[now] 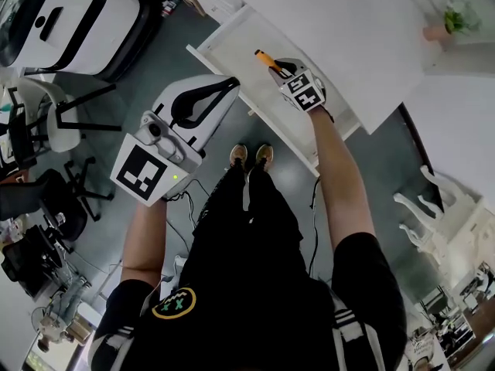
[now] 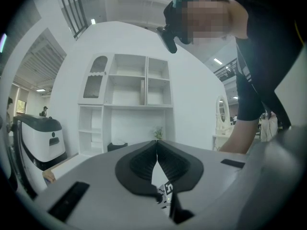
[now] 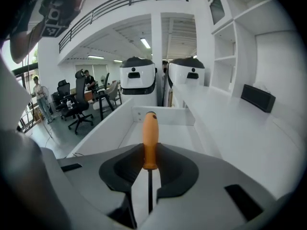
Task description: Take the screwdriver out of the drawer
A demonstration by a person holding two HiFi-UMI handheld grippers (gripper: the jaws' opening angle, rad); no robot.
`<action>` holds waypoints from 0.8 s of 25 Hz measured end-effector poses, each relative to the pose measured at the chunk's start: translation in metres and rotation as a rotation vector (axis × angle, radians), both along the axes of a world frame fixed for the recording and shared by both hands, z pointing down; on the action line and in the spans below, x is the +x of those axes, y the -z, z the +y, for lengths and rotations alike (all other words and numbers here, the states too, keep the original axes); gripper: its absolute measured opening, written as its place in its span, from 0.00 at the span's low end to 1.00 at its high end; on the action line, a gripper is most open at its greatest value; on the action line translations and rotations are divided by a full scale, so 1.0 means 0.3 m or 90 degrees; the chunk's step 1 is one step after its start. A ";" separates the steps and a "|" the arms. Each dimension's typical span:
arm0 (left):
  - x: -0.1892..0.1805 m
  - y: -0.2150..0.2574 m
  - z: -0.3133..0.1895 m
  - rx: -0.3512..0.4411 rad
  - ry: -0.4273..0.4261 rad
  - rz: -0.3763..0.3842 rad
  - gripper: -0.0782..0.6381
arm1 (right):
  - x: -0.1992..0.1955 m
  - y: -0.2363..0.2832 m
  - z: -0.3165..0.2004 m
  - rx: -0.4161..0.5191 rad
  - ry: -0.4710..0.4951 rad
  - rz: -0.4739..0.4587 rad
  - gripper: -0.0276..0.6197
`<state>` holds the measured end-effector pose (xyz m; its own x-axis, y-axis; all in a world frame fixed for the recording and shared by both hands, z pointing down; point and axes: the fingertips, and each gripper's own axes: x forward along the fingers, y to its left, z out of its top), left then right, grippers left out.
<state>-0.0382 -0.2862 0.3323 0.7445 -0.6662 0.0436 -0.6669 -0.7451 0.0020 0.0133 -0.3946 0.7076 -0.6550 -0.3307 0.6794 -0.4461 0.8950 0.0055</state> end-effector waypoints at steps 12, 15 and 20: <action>-0.003 0.037 0.020 0.025 -0.014 0.004 0.14 | 0.005 0.490 0.042 0.121 -0.033 -0.148 0.20; -0.016 0.041 0.026 0.044 -0.022 -0.007 0.14 | -0.007 0.609 0.065 0.147 -0.036 -0.188 0.20; -0.018 0.066 0.031 0.053 -0.025 -0.005 0.14 | -0.009 0.796 0.116 0.193 -0.031 -0.235 0.20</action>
<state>-0.0437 -0.2769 0.3126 0.7702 -0.6377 -0.0050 -0.6366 -0.7683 -0.0670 0.0106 -0.3599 0.4690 -0.8136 -0.5140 0.2719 -0.5084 0.8557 0.0963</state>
